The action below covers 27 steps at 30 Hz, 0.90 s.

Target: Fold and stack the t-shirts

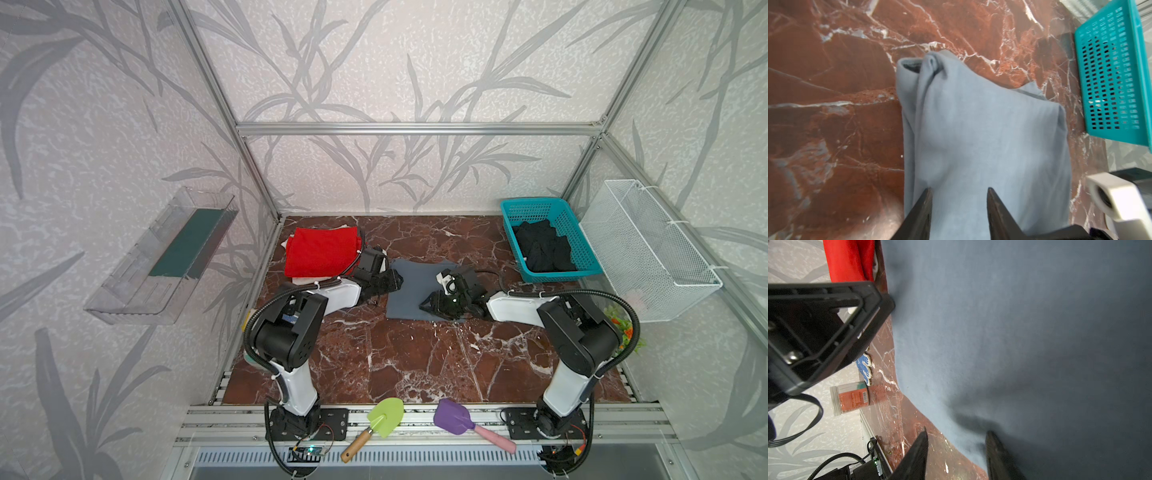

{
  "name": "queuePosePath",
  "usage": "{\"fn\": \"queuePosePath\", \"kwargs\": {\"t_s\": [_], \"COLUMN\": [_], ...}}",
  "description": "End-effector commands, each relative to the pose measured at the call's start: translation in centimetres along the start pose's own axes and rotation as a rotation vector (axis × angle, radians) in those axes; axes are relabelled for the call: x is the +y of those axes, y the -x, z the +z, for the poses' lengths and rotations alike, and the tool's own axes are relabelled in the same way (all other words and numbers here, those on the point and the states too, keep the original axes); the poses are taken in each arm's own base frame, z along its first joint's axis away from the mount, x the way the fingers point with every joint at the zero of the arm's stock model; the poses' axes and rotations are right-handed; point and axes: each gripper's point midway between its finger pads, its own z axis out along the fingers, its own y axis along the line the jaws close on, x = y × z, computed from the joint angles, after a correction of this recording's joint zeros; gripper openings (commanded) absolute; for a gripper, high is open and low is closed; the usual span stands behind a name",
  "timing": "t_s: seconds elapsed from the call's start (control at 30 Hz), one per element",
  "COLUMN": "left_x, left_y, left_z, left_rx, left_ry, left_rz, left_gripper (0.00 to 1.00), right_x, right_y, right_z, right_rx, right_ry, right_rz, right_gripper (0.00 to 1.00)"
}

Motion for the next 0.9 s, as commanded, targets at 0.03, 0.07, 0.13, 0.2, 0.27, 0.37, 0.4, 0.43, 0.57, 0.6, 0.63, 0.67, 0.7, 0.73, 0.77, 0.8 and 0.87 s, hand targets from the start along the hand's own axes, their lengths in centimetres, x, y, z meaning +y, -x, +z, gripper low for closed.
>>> {"fn": "queuePosePath", "kwargs": {"t_s": [0.03,0.07,0.13,0.2,0.27,0.37,0.4,0.43,0.57,0.6,0.63,0.67,0.7,0.73,0.77,0.8,0.87], "left_x": [0.4,0.8,1.7,2.0,2.1,1.7,1.5,1.6,2.1,2.2,2.3,2.3,2.5,2.5,2.5,2.4,2.5], "left_y": [1.7,1.9,1.9,1.6,1.0,0.1,-0.2,-0.5,-1.4,-1.5,-1.6,-1.7,-1.8,-1.9,-2.0,-2.1,-2.4], "left_z": [-1.4,-1.9,-2.3,-2.0,-1.5,-1.1,-1.0,-0.8,-0.5,-0.5,-0.5,-0.5,-0.4,-0.4,-0.3,-0.2,-0.2], "left_rx": [-0.037,-0.036,0.006,0.082,0.154,0.205,0.219,0.238,0.273,0.279,0.28,0.282,0.283,0.286,0.291,0.296,0.301], "left_ry": [0.025,0.049,0.086,0.059,0.013,-0.034,-0.049,-0.052,-0.044,-0.042,-0.039,-0.037,-0.033,-0.035,-0.04,-0.047,-0.048], "left_rz": [0.017,0.022,0.033,0.023,0.012,0.025,0.024,0.022,0.016,0.016,0.017,0.017,0.017,0.012,0.006,-0.003,-0.032], "left_gripper": [0.49,0.53,0.63,0.66,0.67,0.67,0.67,0.68,0.68,0.68,0.68,0.68,0.68,0.68,0.68,0.68,0.68], "right_x": [-1.7,-1.9,-2.4,-2.8,-3.2,-3.3,-3.3,-3.1,-1.8,-1.6,-1.2,-1.1,-0.8,-0.5,-0.4,-0.2,-0.4], "right_y": [-1.6,-1.8,-2.4,-2.9,-3.2,-3.3,-3.3,-3.2,-2.1,-1.8,-1.3,-1.1,-0.7,-0.4,0.0,0.5,1.5], "right_z": [-0.6,-0.6,-0.4,-0.3,-0.3,-0.4,-0.6,-0.9,-3.2,-3.9,-4.5,-5.0,-5.5,-6.0,-6.2,-6.5,-6.9], "right_rx": [0.036,0.046,0.067,0.087,0.092,0.095,0.095,0.09,0.053,0.043,0.029,0.023,0.016,0.011,0.006,-0.004,-0.012], "right_ry": [-0.063,-0.071,-0.084,-0.096,-0.104,-0.111,-0.113,-0.12,-0.163,-0.188,-0.205,-0.219,-0.224,-0.221,-0.216,-0.214,-0.217], "right_rz": [0.026,0.028,0.043,0.054,0.06,0.058,0.054,0.047,-0.016,-0.034,-0.054,-0.064,-0.072,-0.073,-0.069,-0.063,-0.087], "right_gripper": [0.46,0.46,0.46,0.46,0.46,0.46,0.46,0.46,0.48,0.48,0.49,0.5,0.51,0.52,0.52,0.52,0.53]}}
